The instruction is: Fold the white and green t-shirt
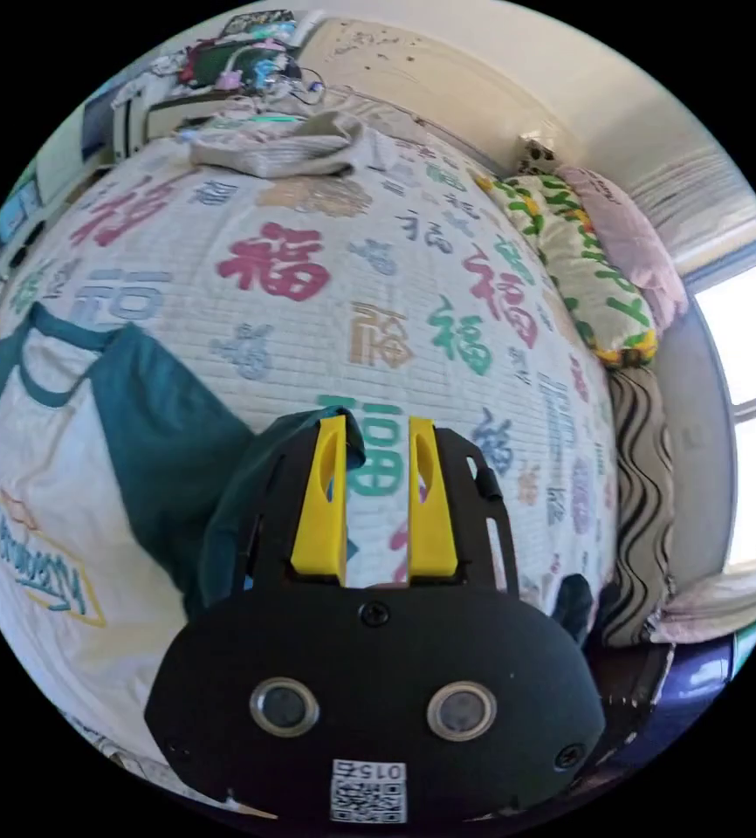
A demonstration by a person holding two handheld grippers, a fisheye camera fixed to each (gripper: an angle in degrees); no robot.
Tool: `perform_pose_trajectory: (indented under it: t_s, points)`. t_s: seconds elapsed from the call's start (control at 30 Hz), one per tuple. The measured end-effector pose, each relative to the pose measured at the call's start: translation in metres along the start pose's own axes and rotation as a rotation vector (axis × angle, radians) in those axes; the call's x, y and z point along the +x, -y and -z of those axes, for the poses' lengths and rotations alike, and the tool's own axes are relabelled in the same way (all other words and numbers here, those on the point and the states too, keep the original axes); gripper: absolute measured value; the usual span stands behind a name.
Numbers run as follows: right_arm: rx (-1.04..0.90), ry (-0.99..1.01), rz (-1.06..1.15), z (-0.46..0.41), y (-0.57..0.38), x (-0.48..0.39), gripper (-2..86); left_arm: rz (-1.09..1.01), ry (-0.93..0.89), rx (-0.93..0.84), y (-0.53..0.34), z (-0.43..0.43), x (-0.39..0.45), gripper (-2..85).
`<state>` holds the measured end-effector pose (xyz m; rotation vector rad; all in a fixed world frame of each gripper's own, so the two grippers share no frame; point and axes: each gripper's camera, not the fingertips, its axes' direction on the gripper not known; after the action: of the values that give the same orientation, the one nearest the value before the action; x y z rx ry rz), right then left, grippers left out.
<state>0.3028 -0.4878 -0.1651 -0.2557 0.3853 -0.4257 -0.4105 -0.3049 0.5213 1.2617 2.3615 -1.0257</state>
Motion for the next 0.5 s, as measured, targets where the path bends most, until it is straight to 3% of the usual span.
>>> perform_pose_trajectory:
  t_s: [0.03,0.1,0.2,0.33,0.43,0.5]
  points:
    - [-0.04,-0.041,-0.049,-0.008,-0.007,0.023,12.1,-0.022,0.015,-0.042,0.005,-0.014,0.007,8.6]
    - [-0.087,0.074,-0.146,-0.016,-0.02,0.065,13.5,-0.059,0.056,-0.101,0.007,-0.03,0.015,9.3]
    - [0.025,0.293,-0.292,-0.003,-0.044,0.117,14.4,-0.066,0.047,-0.11,0.001,-0.035,0.013,9.5]
    - [0.165,0.163,-0.486,0.027,-0.069,0.151,11.3,-0.029,-0.016,-0.104,-0.008,-0.026,0.004,9.1]
    - [0.288,0.41,-0.289,0.039,-0.065,0.13,11.3,-0.051,0.017,-0.112,-0.013,-0.022,0.013,8.7]
    - [0.245,0.557,-0.094,0.033,-0.049,0.091,13.1,-0.071,0.033,-0.119,-0.015,-0.019,0.019,7.7]
